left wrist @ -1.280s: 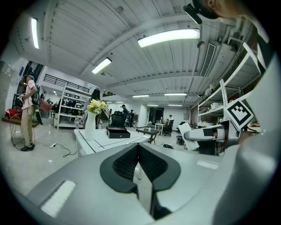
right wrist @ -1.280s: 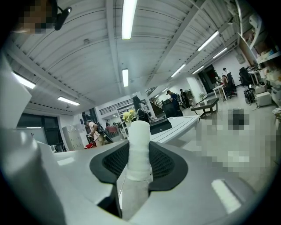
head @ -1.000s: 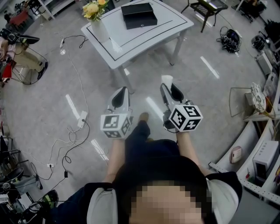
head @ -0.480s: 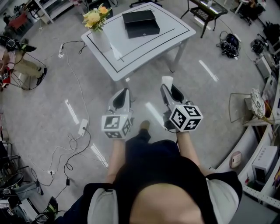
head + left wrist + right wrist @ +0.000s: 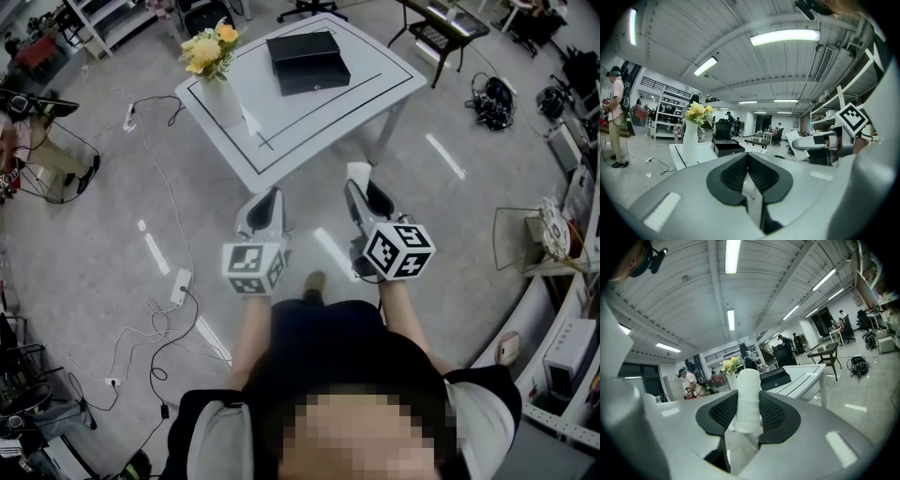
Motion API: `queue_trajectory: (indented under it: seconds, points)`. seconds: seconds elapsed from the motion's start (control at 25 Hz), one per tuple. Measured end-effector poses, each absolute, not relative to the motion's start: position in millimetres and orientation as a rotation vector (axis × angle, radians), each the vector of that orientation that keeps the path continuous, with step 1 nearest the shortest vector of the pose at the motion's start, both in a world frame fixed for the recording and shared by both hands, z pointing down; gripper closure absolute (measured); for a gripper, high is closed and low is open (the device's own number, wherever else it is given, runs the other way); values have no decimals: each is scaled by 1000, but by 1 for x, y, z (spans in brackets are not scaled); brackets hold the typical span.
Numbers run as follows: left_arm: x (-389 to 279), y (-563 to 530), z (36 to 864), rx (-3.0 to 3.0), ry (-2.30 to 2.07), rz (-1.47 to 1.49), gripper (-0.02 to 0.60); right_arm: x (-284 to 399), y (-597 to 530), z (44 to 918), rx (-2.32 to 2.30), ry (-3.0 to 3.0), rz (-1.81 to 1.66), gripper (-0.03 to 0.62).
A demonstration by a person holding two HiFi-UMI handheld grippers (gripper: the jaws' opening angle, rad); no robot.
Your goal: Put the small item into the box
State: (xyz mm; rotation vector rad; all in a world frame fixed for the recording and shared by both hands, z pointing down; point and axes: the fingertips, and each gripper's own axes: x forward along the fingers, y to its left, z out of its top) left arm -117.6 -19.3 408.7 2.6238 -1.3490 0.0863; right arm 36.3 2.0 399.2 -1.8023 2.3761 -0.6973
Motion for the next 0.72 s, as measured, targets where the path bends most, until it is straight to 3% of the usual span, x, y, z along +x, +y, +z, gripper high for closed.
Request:
queue_trajectory:
  seconds: [0.72]
  points:
    - [-115,-74,423,2644,-1285,110,573,38,-45,410,-1874,2323,-704,454]
